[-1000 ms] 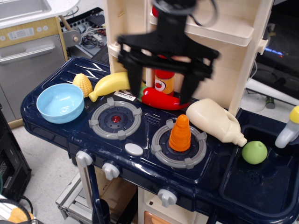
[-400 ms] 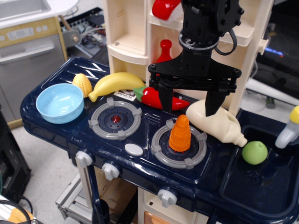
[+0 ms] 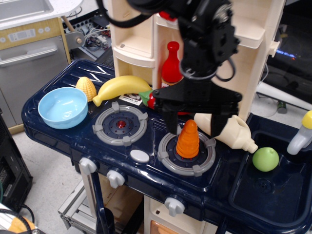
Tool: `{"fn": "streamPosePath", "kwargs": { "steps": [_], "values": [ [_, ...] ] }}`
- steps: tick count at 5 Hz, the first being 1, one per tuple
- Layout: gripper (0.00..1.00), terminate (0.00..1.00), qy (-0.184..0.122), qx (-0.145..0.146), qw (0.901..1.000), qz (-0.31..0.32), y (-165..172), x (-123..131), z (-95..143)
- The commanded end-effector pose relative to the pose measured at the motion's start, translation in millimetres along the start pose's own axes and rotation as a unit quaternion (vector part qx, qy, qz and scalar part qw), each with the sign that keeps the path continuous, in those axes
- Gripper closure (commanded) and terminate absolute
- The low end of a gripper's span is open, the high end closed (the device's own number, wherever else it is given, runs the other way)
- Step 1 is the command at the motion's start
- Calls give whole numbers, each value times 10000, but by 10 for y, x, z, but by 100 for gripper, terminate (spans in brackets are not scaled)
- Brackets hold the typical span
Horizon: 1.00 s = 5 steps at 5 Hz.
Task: Put carrot in bowl
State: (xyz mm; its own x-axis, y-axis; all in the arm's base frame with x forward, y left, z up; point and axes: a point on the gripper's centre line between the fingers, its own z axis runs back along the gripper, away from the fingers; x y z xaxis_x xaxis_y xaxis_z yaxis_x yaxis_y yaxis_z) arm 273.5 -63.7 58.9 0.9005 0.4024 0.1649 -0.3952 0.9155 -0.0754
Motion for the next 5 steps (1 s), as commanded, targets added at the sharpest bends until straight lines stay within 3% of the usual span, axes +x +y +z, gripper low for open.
{"fn": "streamPosePath", "kwargs": {
  "steps": [1,2,3,4,5],
  "values": [
    [100,0,-111,-14,9999,-35,41,33,-104],
    [100,0,-114,26,9999,-2,26,56,-52],
    [100,0,34,712,9971,-267,296,185,426],
    [100,0,155,1137,9916,-604,657,314,778],
    [100,0,22,1407,9845,-1048,1103,433,848]
  ]
}}
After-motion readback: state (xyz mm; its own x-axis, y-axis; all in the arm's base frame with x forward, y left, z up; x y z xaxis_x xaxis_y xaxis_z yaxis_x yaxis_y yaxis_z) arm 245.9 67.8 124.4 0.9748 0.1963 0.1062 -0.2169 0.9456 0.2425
